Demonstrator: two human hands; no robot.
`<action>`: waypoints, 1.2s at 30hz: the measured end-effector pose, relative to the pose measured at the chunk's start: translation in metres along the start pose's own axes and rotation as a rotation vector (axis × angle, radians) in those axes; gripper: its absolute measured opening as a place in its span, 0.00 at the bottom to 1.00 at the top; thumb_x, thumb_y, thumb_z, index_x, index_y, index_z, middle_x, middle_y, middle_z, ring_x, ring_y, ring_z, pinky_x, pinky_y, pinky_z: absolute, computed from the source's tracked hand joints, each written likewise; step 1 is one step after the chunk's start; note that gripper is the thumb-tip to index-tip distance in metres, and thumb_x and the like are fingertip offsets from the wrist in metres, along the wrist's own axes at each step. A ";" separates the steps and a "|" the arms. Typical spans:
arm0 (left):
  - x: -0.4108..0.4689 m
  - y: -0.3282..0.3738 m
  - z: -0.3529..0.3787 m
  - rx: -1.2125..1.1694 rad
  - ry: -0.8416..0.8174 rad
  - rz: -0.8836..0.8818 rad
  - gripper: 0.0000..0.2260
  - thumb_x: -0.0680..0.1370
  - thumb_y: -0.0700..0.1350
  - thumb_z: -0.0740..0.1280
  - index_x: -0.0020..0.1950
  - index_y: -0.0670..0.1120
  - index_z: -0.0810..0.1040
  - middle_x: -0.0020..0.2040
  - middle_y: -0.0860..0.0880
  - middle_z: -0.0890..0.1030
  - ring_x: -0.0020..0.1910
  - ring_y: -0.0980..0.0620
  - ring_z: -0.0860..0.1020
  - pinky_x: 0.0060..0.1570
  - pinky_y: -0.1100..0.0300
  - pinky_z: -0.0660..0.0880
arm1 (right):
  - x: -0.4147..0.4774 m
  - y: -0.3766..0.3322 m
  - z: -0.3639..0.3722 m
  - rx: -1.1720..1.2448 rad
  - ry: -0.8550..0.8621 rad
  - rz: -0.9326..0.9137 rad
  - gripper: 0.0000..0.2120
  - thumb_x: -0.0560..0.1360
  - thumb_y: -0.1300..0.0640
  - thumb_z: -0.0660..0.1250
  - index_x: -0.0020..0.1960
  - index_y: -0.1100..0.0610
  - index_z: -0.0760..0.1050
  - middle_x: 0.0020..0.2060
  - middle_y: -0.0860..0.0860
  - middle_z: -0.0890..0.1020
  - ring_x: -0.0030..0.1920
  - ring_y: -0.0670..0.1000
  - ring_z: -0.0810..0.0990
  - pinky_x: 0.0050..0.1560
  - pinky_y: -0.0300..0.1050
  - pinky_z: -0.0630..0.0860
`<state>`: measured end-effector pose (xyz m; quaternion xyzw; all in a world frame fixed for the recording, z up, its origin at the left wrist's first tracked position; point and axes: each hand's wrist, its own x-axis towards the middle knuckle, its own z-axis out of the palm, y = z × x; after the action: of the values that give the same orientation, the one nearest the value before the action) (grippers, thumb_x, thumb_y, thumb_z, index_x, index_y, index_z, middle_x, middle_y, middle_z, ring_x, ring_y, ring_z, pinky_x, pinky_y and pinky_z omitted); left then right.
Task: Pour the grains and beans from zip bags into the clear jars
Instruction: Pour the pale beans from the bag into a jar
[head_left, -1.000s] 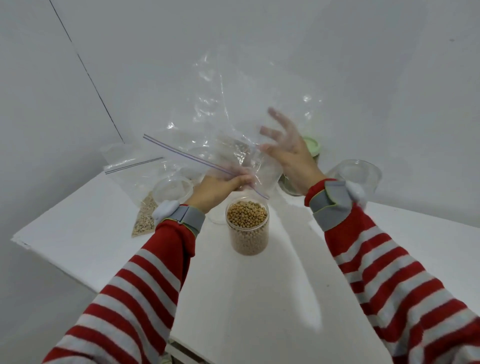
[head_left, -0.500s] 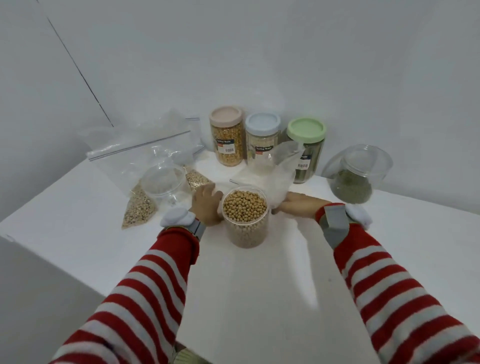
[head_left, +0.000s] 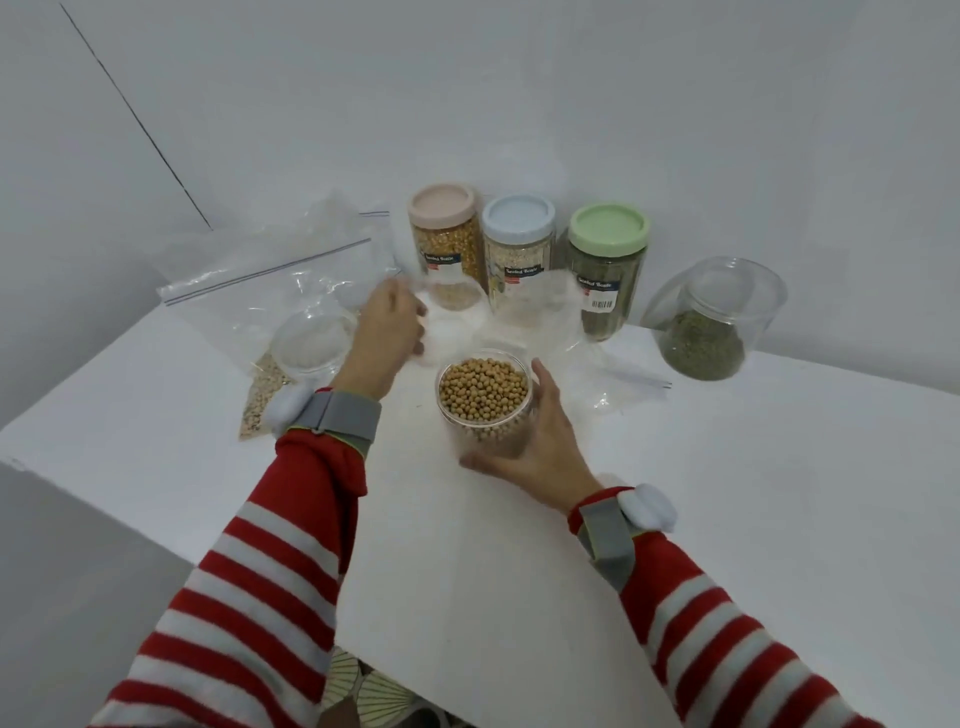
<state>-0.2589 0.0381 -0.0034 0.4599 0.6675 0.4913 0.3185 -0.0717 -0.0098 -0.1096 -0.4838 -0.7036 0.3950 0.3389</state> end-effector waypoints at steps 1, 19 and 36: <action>-0.006 -0.003 0.006 0.138 -0.115 -0.017 0.12 0.84 0.44 0.52 0.59 0.44 0.74 0.48 0.48 0.75 0.38 0.52 0.73 0.37 0.59 0.72 | 0.001 0.002 0.002 -0.008 0.011 0.038 0.62 0.56 0.32 0.78 0.78 0.47 0.45 0.74 0.45 0.63 0.74 0.50 0.61 0.76 0.60 0.55; -0.062 0.033 0.050 1.198 -0.386 0.114 0.35 0.70 0.65 0.71 0.70 0.52 0.62 0.55 0.44 0.66 0.52 0.43 0.72 0.47 0.54 0.71 | 0.005 0.006 0.023 -0.109 0.128 0.032 0.55 0.53 0.28 0.62 0.76 0.50 0.58 0.72 0.43 0.63 0.70 0.37 0.57 0.78 0.54 0.45; -0.082 0.020 0.039 1.001 -0.354 0.136 0.37 0.69 0.70 0.66 0.74 0.58 0.61 0.64 0.43 0.65 0.64 0.37 0.69 0.59 0.48 0.70 | 0.018 0.011 0.000 -0.105 -0.063 0.046 0.55 0.49 0.29 0.72 0.71 0.50 0.64 0.60 0.42 0.71 0.65 0.47 0.67 0.75 0.59 0.52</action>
<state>-0.1880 -0.0219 0.0015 0.6738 0.7248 0.0475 0.1354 -0.0726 0.0100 -0.1180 -0.5043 -0.7224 0.3804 0.2814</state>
